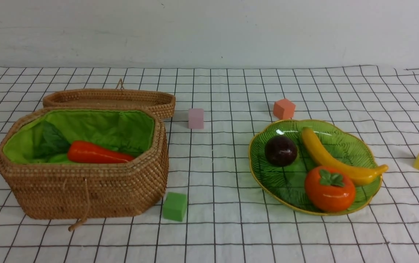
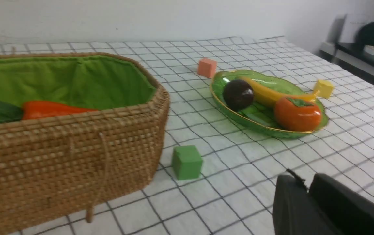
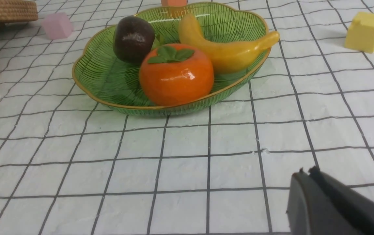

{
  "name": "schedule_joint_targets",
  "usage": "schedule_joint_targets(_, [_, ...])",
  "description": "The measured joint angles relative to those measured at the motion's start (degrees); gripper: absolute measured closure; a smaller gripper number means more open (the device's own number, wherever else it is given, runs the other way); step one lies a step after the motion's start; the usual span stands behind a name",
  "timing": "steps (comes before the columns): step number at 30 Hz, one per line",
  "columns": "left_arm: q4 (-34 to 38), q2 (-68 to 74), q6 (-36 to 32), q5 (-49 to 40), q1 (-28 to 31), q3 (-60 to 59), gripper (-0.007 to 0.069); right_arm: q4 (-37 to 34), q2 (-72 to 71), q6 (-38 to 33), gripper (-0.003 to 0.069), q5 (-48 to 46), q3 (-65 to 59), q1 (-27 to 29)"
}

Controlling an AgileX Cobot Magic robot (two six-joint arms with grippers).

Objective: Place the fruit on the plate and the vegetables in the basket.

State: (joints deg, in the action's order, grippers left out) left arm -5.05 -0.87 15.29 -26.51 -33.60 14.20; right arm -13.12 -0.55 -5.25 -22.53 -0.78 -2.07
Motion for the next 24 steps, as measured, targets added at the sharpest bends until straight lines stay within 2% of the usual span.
schedule_joint_targets(2, [0.30,0.00,-0.22,2.61,4.27,-1.11,0.0580,0.00,0.00,0.00,0.0655,0.00,0.00,0.00])
schedule_joint_targets(4, [2.25,0.00,-2.79,8.23,12.93,-4.27,0.0638,0.00,0.00,0.00,0.0654,0.00,0.00,0.00])
schedule_joint_targets(6, [4.04,0.00,-5.08,10.65,16.36,-6.70,0.0638,0.00,0.00,0.00,0.0652,0.00,0.00,0.00])
schedule_joint_targets(7, [6.47,0.00,-8.00,14.50,20.82,-10.67,0.0638,0.00,0.00,0.00,0.0651,0.00,0.00,0.00])
schedule_joint_targets(8, [8.03,0.00,-9.21,16.40,22.94,-13.03,0.0638,0.00,0.00,0.00,0.0650,0.00,0.00,0.00])
schedule_joint_targets(10, [9.73,0.00,-9.88,15.08,25.62,-15.15,0.0638,0.00,0.00,0.00,0.0648,0.00,0.00,0.00])
schedule_joint_targets(15, [10.87,0.00,-8.91,5.01,26.84,-15.95,0.0638,0.00,0.00,0.02,0.0644,0.00,0.00,0.00])
schedule_joint_targets(24, [11.59,0.00,-7.71,4.29,26.87,-15.95,0.0638,0.00,0.00,0.02,0.0636,0.00,0.00,0.00])
